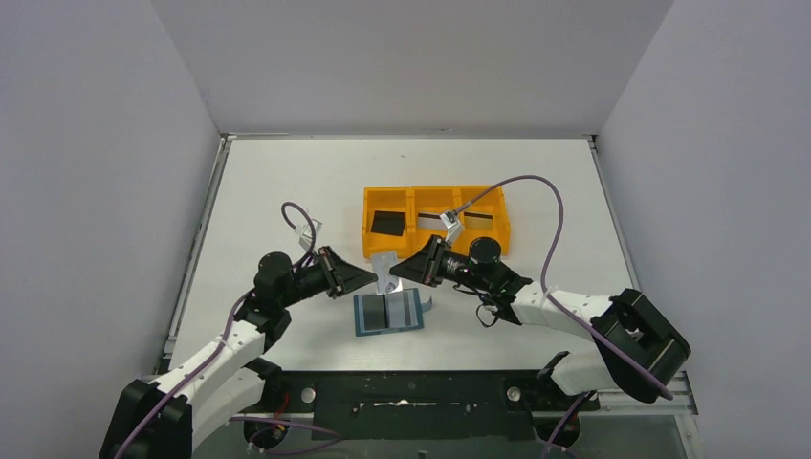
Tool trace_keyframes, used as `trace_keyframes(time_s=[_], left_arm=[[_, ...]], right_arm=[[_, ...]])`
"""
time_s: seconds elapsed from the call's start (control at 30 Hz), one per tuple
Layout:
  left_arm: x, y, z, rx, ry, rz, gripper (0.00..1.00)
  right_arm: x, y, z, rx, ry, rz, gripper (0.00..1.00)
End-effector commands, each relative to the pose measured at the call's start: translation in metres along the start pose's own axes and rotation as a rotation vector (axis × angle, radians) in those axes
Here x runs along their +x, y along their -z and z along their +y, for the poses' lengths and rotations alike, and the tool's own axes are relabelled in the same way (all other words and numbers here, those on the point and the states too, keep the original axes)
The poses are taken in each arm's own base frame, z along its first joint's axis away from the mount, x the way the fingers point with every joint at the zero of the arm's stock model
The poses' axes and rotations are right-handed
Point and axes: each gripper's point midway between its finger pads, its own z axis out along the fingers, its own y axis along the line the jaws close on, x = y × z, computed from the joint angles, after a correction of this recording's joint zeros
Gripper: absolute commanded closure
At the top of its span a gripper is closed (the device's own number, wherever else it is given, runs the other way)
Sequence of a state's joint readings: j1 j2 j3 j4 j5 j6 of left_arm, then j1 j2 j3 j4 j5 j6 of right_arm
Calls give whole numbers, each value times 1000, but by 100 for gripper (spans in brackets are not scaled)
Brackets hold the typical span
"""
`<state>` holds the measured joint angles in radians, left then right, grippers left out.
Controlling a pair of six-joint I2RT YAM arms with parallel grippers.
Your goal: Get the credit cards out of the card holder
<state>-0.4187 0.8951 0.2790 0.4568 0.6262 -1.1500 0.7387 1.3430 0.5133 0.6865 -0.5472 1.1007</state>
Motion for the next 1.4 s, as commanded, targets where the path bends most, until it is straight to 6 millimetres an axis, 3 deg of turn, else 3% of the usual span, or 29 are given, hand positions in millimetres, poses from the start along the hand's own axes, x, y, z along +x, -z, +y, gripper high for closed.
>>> trace_keyframes(time_s=[0.0,0.07,0.17,0.3,0.6,0.73,0.93,1.07,1.2,1.37], left_arm=[[-3,1,-14,58,-38,-5,100],[-4,1,-13,51,-38,-11,100],[-4,1,-10,33,-40,-15,73],[-7,1,-6,-12,-62,-24,49],[-26,13,12,-227,-150,-94,19],[-47,31,23,-385,-210,-195,15],[-80,64,14,-540,-309,-349,13],[-97,87,3,-633,-404,-404,12],[-101,103,8,-699,-497,-413,12],[-99,113,19,-726,-517,-449,11]], right_arm=[[-10,1,34,-140,47,-26,92],[-11,2,33,-137,45,-32,95],[-13,4,30,-121,46,-46,99],[-17,6,21,-59,59,-71,100],[-37,23,-6,173,153,-157,100],[-53,37,-14,305,264,-195,100],[-90,68,-29,524,523,-293,100],[-114,81,-35,651,784,-283,100],[-131,80,-45,755,1055,-162,100],[-142,63,-61,784,1350,35,100]])
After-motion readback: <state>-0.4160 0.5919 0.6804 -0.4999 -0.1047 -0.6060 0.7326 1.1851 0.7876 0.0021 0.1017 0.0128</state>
